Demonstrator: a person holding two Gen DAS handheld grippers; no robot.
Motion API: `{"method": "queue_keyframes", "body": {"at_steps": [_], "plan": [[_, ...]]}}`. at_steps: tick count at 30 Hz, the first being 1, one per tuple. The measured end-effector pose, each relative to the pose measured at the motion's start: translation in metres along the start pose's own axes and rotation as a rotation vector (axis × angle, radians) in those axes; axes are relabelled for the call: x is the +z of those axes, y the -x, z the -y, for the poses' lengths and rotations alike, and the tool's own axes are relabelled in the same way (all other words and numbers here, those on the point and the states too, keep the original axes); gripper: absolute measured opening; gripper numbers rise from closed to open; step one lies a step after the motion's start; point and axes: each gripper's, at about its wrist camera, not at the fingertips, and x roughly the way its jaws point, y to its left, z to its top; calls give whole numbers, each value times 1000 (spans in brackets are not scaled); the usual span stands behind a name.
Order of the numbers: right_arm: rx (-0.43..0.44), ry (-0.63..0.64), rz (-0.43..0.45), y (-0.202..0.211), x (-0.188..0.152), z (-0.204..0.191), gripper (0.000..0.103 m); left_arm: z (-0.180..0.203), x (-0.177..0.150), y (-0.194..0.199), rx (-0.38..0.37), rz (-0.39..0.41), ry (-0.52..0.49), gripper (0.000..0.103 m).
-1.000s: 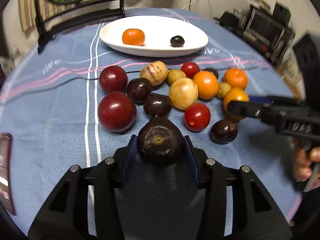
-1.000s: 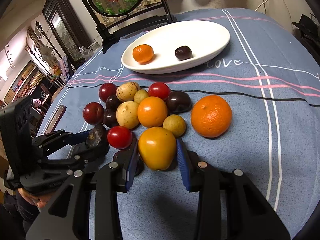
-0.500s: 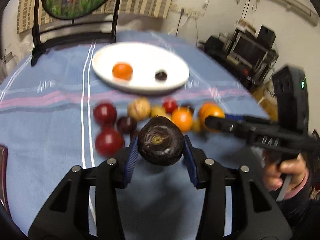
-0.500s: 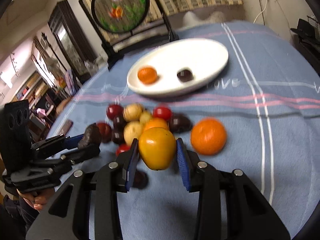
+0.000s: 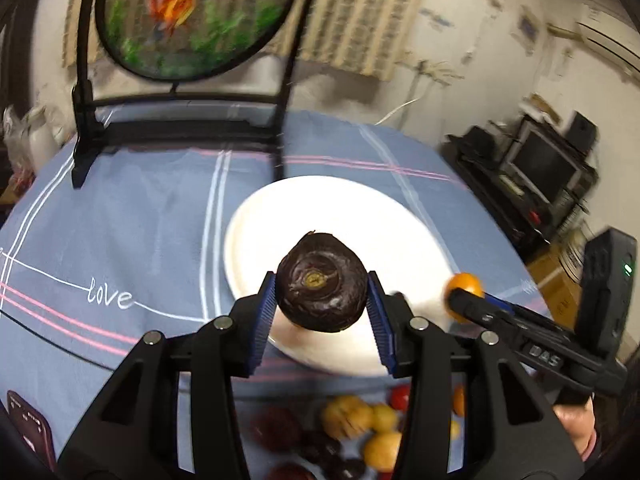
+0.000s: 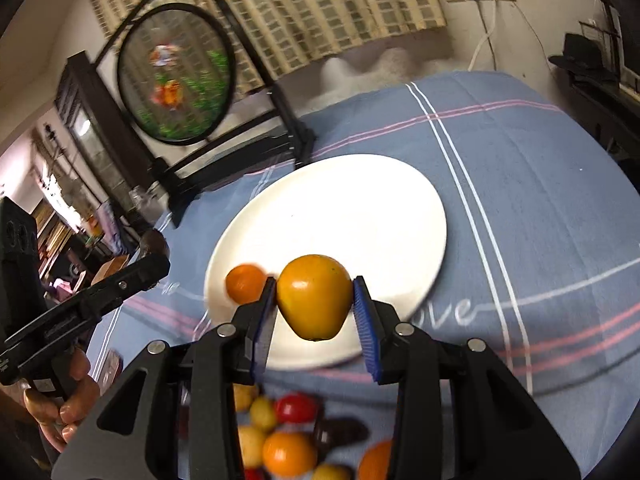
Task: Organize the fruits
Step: 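Carry both fruits onto the white plate and open both grippers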
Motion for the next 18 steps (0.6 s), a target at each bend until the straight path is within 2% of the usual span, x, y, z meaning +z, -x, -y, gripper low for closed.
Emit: {"method": "queue_keyframes", "body": {"at_steps": [3,8,18], "plan": [[-32,-17,-26,-18,8,6,38,-13,12,-27,17,-42,49,45],[-60,-43,-66,-36,14,16,38,-16,18,-56,40,-90,43,45],[-85,-63,-75,-44,20,24,38,-22,12,-75,74,-129,42,45]]}}
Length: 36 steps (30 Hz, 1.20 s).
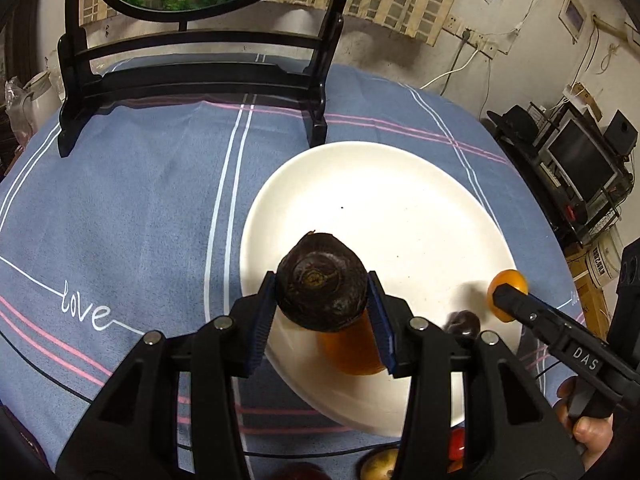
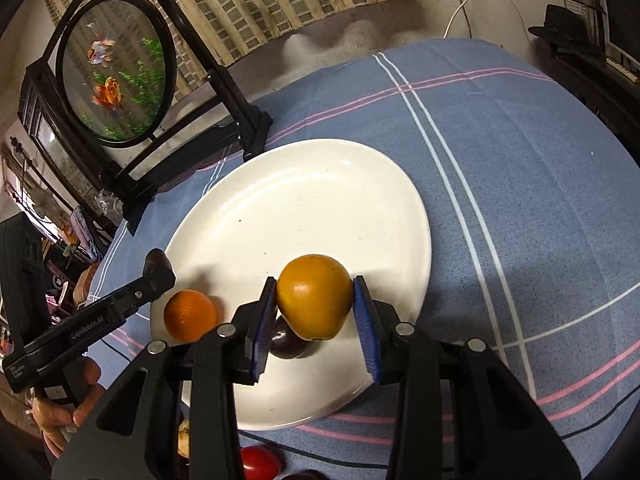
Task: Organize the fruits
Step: 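Carry both fruits onto the white plate and open both grippers, then grasp a dark plum with the right gripper while the left grasps a red plum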
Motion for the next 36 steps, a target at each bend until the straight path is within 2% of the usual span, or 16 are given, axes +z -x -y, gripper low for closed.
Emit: {"method": "queue_keyframes", "body": {"at_steps": [5,8,9,10,12,16,18,21,26,29,32,36], "plan": [[-5,21,2,-3,-1,-5,39,1,-2,-5,21,-14,-8,46],[-38,21,-4,-2,0,-7,46,5,-3,4,52,-2,-24,57],[-38,16,-8,2,0,-8,46,8,-3,13,58,12,-30,64],[-18,15,-5,7,1,-8,46,10,-3,24,61,35,-34,73],[5,24,22,23,-2,-12,47,17,-5,52,58,89,-59,83],[33,86,56,53,-24,-21,47,25,-20,90,73,140,-98,93],[56,124,53,66,-45,-25,47,23,-40,104,73,150,-123,98],[97,186,47,83,-84,-30,47,9,-81,114,64,155,-135,98],[194,274,-21,100,-142,-41,47,-8,-138,121,50,132,-183,98],[190,329,-44,104,-160,-51,47,-18,-155,125,-2,120,-162,98],[191,376,-83,102,-173,-61,47,-20,-163,126,-1,116,-158,98],[100,430,-100,99,-182,-69,47,-18,-167,127,3,116,-163,98]]}}
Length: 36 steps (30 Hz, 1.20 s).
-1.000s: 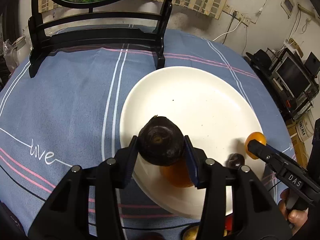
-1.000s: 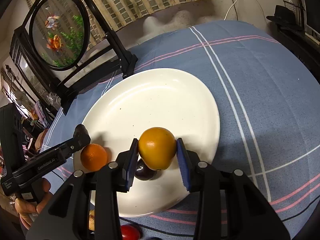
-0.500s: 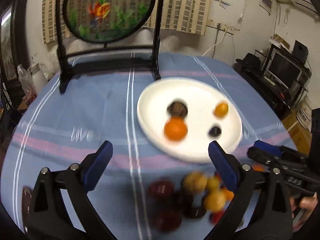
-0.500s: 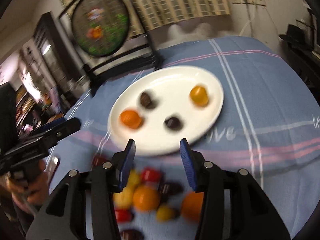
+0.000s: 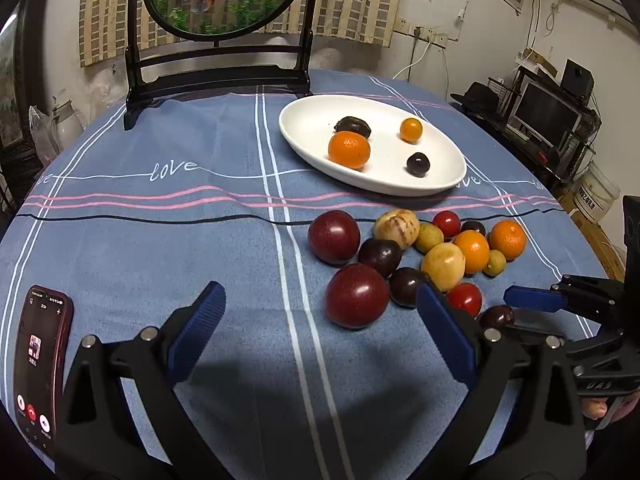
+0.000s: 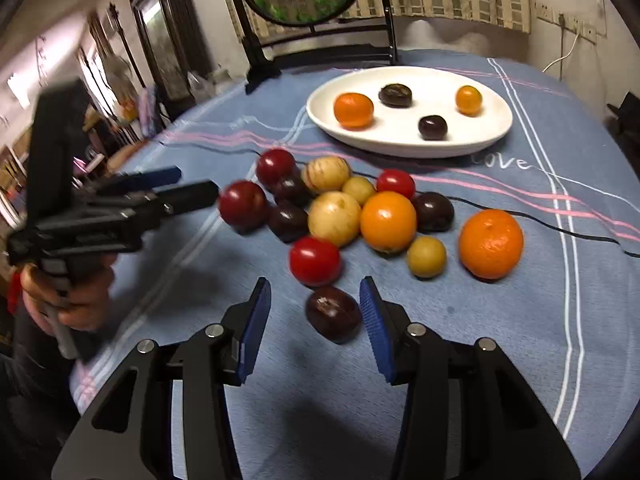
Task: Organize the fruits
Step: 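Grasp a dark plum with the right gripper while the left grasps a red plum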
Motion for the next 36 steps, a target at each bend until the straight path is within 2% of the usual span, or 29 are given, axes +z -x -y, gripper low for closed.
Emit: {"method": "queue_keyframes", "body": {"at_steps": [4,7,11,13,15,17,20,22,24,30,33,36], "plan": [[-32,4,-39,-7,-3,2,46,1,0,3,-6,8,-4,98],[-58,10,-67,-15,-3,0,33,1,-1,2,3,7,-7,98],[-70,15,-86,-16,-2,0,31,1,-2,1,0,3,-10,98],[-28,-19,-46,-5,8,7,31,4,-3,-2,-4,-5,-21,97],[18,-73,46,11,27,18,31,7,-4,-3,-10,-7,-37,96],[12,-101,140,23,47,27,31,13,-6,-5,-11,-7,-69,91],[0,-129,274,33,71,40,31,17,-8,-11,-12,-22,-99,79],[23,-155,319,32,73,47,31,17,-8,-17,-15,-45,-101,68],[56,-189,305,27,68,56,31,16,-8,-23,-10,-62,-100,63],[118,-294,241,16,66,69,31,19,-9,-36,-1,-91,-118,61],[82,-270,242,20,67,65,31,20,-8,-39,-4,-100,-114,58],[64,-247,254,23,68,62,31,20,-7,-44,-8,-113,-110,51]]}}
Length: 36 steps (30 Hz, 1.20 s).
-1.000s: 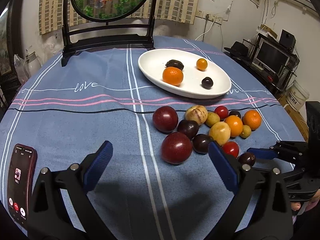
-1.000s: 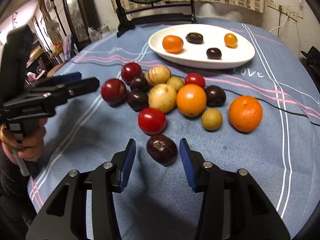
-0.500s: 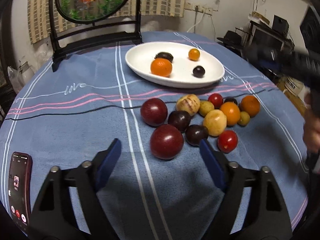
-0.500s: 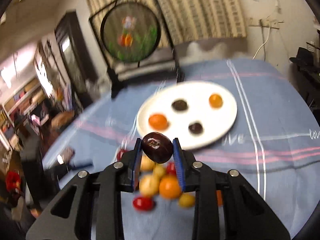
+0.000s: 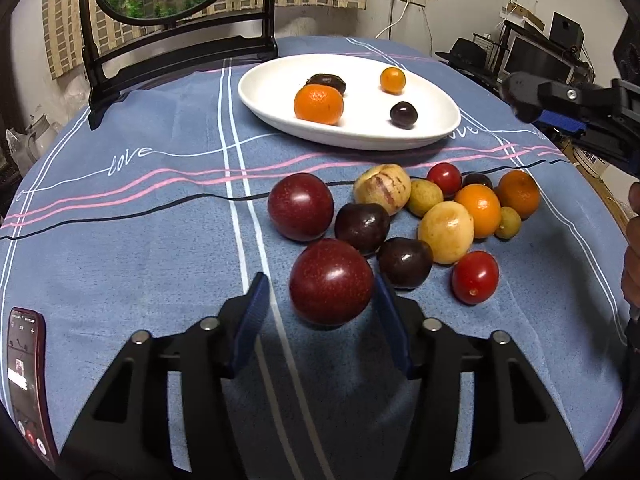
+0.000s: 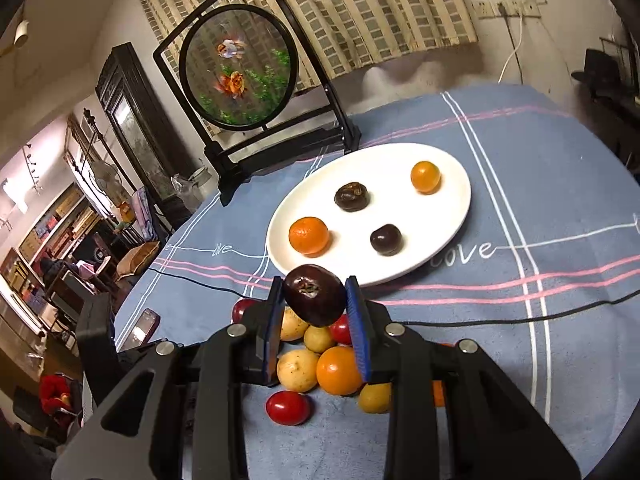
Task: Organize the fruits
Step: 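Grasp a dark plum with the right gripper while the left grasps a red plum, then lower the dark plum and red plum onto the plate and open both grippers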
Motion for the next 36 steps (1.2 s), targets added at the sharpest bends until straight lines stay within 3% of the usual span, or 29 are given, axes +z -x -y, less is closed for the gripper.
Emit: {"method": "queue_keyframes", "body": {"at_steps": [4,9,11,13,17,21,27,32,36], "plan": [[3,-3,-6,-2,0,1,31,2,0,-3,-11,-9,-6,42],[1,7,-24,-6,-3,-1,31,3,0,-3,-5,-7,-14,42],[-2,19,-29,-9,-4,-3,31,3,0,-2,3,-7,-18,43],[-16,29,-30,-11,-5,-4,31,5,0,2,25,14,-25,53],[-37,24,-50,-18,-8,-1,31,5,1,7,6,43,-25,53],[-51,33,-66,-22,-11,-1,31,2,2,5,2,36,-18,42],[-51,25,-73,-22,-11,0,31,3,1,6,1,40,-15,41],[-57,33,-62,-22,-10,-1,31,-10,7,18,-41,84,64,41],[-87,58,16,-16,-3,-1,31,-17,22,31,-94,155,135,41]]}}
